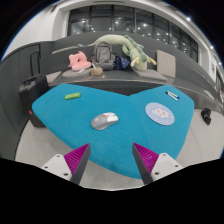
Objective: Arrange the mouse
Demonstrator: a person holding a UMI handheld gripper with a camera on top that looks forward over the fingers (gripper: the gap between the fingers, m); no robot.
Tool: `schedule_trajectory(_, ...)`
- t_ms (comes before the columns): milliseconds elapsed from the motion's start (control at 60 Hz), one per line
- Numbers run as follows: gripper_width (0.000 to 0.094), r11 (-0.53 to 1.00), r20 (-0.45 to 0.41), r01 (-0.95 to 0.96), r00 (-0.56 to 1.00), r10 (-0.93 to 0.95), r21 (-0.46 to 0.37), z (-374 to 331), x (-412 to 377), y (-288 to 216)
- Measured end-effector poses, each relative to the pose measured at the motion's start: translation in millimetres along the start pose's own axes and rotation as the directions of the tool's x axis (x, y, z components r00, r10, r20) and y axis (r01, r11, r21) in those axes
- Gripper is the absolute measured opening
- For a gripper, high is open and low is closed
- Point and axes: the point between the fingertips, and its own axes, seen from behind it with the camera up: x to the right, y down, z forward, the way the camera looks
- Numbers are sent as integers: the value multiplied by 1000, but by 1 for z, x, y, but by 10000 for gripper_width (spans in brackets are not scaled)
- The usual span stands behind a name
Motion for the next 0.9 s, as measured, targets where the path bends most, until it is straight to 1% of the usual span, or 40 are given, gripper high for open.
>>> schedule_trajectory(150,860,1000,32,-1,999,0,27,21,-42,-6)
schedule_trajectory(250,859,999,36,-5,999,3,36,44,-61,-8)
schedule_trajectory(583,860,996,-34,16,999,-13,82,148,-61,-34)
schedule_trajectory(750,866,999,-45,6,999,-4,54,192,-59,-42)
schedule_trajectory(800,865,998,-61,15,998,-11,63,203,-56,-51)
schedule_trajectory(900,867,998,-57,2,998,1,65,225,-56,-68)
